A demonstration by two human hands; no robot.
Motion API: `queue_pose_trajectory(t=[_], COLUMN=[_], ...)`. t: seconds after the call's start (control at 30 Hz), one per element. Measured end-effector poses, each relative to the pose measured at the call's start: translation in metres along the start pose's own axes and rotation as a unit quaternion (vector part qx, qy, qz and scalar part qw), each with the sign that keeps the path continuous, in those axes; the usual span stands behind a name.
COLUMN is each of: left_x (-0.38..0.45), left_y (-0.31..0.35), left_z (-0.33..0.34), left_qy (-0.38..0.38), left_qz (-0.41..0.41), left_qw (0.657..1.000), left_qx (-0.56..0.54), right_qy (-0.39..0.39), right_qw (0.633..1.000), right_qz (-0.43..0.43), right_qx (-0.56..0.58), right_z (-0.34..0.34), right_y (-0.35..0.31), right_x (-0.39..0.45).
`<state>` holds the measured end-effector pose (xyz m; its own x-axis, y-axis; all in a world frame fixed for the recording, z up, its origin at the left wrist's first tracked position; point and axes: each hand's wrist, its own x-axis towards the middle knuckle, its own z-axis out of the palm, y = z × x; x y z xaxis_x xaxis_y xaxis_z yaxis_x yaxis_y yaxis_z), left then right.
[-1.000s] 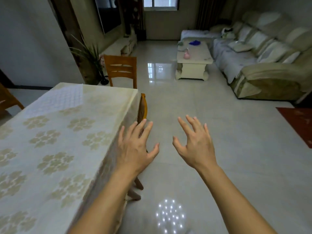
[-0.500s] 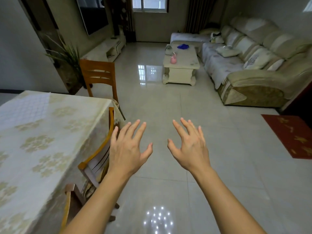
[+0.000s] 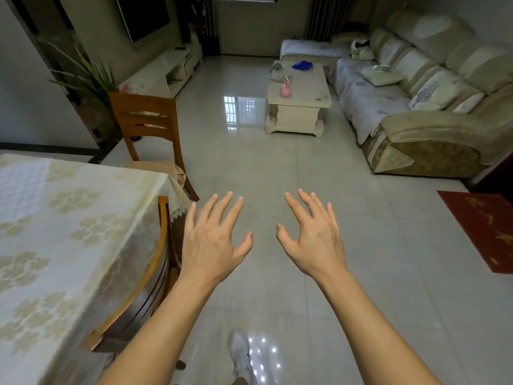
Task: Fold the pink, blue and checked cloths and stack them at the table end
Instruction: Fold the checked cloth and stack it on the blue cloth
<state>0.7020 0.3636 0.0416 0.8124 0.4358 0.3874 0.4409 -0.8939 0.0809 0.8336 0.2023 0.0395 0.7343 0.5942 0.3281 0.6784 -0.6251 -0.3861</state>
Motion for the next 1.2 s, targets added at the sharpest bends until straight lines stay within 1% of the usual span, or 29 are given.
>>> queue_pose_trajectory(t=[0.37, 0.67, 0.77, 0.93, 1.03, 1.1, 1.2], left_x=[0.178, 0.275, 0.307, 0.381, 0.434, 0.478, 0.546], left_y=[-0.078, -0.121, -0.128, -0.131, -0.126, -0.119, -0.111], left_z=[0.071, 0.114, 0.131, 0.166, 0.186, 0.199, 0.219], left_qy=[-0.005, -0.01, -0.017, -0.015, -0.002, -0.005, -0.014], left_qz=[0.001, -0.024, -0.028, -0.037, -0.04, -0.049, -0.074], left_qw=[1.0, 0.999, 0.999, 0.999, 0.999, 0.999, 0.997], left_qx=[-0.024, -0.023, -0.012, -0.006, -0.011, -0.015, -0.01], right_qy=[-0.007, -0.016, -0.012, -0.019, -0.028, -0.052, -0.057], right_qw=[1.0, 1.0, 1.0, 0.999, 0.999, 0.998, 0.997], right_qz=[0.017, -0.005, -0.02, -0.02, -0.033, -0.036, -0.047], right_qx=[-0.007, 0.0, 0.008, 0.025, 0.024, 0.021, 0.02], right_z=[0.068, 0.117, 0.136, 0.162, 0.172, 0.176, 0.183], right_y=[-0.006, -0.006, 0.003, 0.029, 0.05, 0.069, 0.093], right_x=[0.19, 0.303, 0.339, 0.414, 0.466, 0.509, 0.578])
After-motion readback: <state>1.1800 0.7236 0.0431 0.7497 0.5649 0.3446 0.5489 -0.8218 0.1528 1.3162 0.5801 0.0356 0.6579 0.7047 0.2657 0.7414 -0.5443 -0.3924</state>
